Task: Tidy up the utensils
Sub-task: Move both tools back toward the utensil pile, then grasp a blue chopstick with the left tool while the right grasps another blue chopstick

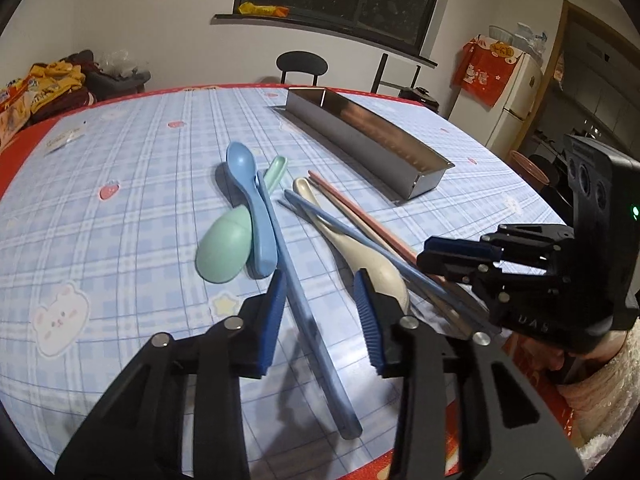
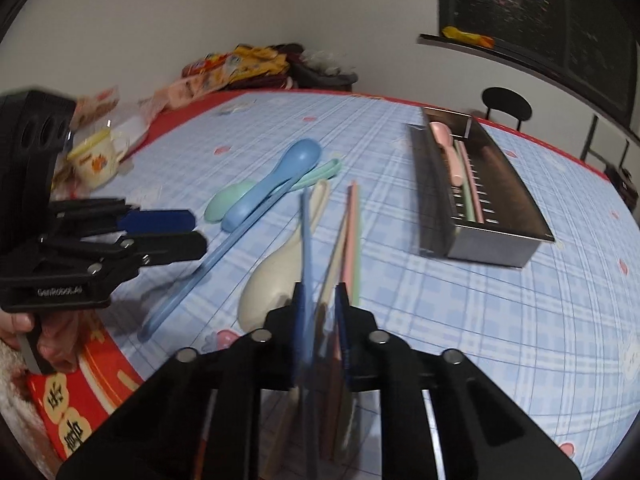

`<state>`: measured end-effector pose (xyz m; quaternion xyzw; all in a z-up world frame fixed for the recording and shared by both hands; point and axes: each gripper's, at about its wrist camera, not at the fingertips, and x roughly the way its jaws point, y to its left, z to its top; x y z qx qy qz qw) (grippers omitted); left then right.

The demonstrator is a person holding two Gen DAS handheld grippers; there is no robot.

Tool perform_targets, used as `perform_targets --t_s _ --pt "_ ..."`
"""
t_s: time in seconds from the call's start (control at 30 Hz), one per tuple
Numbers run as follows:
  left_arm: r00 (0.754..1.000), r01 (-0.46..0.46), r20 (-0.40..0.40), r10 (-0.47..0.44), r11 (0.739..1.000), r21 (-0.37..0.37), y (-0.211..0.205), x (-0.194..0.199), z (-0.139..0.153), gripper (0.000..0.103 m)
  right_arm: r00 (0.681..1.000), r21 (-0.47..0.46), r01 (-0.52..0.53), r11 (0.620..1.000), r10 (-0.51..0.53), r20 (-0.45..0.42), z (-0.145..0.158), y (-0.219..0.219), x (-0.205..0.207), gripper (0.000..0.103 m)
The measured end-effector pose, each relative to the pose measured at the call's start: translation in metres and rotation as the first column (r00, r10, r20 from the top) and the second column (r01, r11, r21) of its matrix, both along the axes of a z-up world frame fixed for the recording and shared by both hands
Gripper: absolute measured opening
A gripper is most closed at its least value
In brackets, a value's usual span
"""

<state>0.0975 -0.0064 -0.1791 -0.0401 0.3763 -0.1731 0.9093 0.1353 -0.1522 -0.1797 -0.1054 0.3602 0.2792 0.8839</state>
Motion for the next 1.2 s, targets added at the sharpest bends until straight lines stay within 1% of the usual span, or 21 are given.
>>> perform_targets --t_s 0.07,0.2,0.4,0.57,0.63,0.7,0.77,1.13,1.2 --pt "1.000 -0.004 -0.004 0.004 1.000 -0.006 0.001 0.001 -0.001 0.034 1.000 -0.014 -0.010 1.000 0.010 0.000 -0.001 0.004 -0.001 0.011" --pt "1.000 -0.006 -0.024 0.006 1.000 -0.009 0.001 0.003 -0.005 0.034 1.000 -0.016 -0.018 1.000 0.017 -0.026 -0.003 0.005 0.004 0.011" --pt "0.998 0.003 -0.057 -0.003 1.000 -0.015 0.001 0.008 -0.009 0.034 0.999 -0.061 -0.025 0.998 0.023 -0.036 -0.007 0.012 0.007 0.009" --pt "0.997 0.010 -0.072 -0.008 1.000 0.027 -0.008 0.011 -0.012 0.034 0.999 -0.055 -0.031 0.998 0.028 -0.040 -0.008 0.013 0.008 0.009" --pt "0.997 -0.001 -0.081 0.005 0.999 0.046 -0.011 0.013 -0.014 0.034 0.999 -0.051 -0.030 0.998 0.028 -0.043 -0.007 0.012 0.009 0.008" --pt "0.996 -0.029 -0.086 0.035 0.997 0.067 -0.010 0.014 -0.016 0.026 0.999 -0.051 -0.030 0.998 0.028 -0.043 -0.007 0.013 0.009 0.008" --pt "0.994 -0.048 -0.091 0.056 0.995 0.086 -0.010 0.017 -0.017 0.024 0.999 -0.051 -0.030 0.998 0.028 -0.043 -0.007 0.013 0.009 0.008" --pt "0.992 -0.038 -0.114 0.056 0.987 0.155 -0.018 0.026 -0.019 0.024 0.999 -0.048 -0.027 0.999 0.025 -0.045 -0.007 0.012 0.008 0.007" --pt "0.991 -0.045 -0.119 0.064 0.986 0.158 -0.018 0.028 -0.019 0.024 0.999 -0.047 -0.027 0.999 0.025 -0.046 -0.007 0.012 0.008 0.007"
